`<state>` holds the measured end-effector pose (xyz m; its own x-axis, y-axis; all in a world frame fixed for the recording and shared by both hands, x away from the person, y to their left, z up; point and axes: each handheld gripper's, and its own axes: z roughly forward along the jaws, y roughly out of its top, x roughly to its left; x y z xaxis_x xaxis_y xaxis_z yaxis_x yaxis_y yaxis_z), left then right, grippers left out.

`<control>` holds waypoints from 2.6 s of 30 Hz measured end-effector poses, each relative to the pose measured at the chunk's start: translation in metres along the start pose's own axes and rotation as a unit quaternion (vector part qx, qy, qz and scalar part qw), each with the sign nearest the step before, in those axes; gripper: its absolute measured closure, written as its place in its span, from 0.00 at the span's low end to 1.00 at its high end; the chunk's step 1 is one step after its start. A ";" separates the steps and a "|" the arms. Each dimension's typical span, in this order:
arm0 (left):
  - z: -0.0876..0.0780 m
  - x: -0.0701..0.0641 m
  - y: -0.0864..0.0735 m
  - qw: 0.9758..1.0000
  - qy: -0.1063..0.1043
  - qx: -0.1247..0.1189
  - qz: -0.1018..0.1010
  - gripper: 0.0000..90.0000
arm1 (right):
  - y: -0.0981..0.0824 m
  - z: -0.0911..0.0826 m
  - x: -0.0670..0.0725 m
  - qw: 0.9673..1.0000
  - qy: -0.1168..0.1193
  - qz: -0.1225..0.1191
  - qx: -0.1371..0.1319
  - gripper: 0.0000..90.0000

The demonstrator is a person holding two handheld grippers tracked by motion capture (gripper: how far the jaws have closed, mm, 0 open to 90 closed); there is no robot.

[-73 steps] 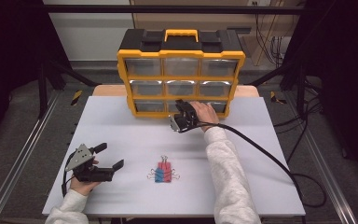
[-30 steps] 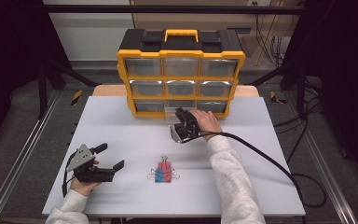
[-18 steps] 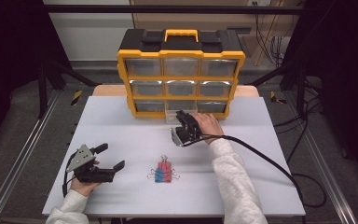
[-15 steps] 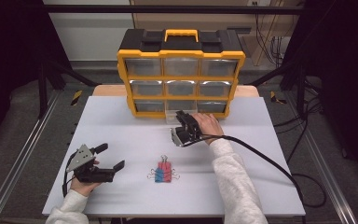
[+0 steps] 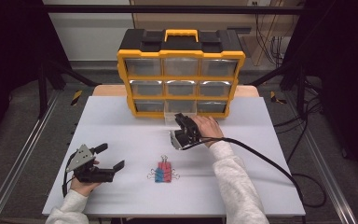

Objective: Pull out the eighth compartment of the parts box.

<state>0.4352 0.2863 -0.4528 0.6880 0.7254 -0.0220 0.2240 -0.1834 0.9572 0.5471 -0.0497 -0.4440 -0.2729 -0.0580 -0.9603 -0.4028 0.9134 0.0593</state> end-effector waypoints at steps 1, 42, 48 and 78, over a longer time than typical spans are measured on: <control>0.000 0.000 0.000 1.000 0.000 0.000 0.000 0.03 | 0.001 -0.002 0.000 1.000 0.001 0.001 -0.002 0.86; 0.001 -0.001 0.000 1.000 -0.001 0.001 0.001 0.03 | 0.001 -0.032 -0.023 0.966 0.062 0.247 -0.054 0.48; 0.001 -0.001 0.000 1.000 -0.001 0.003 0.003 0.03 | -0.003 -0.044 -0.033 0.926 0.057 0.364 -0.084 0.39; 0.001 -0.001 0.000 1.000 -0.003 -0.001 -0.002 0.03 | -0.041 -0.134 -0.028 0.747 0.072 0.648 -0.127 0.06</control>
<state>0.4353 0.2852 -0.4528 0.6909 0.7224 -0.0273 0.2249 -0.1789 0.9578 0.4547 -0.1394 -0.3829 -0.6607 0.7505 -0.0124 0.1344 0.1345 0.9818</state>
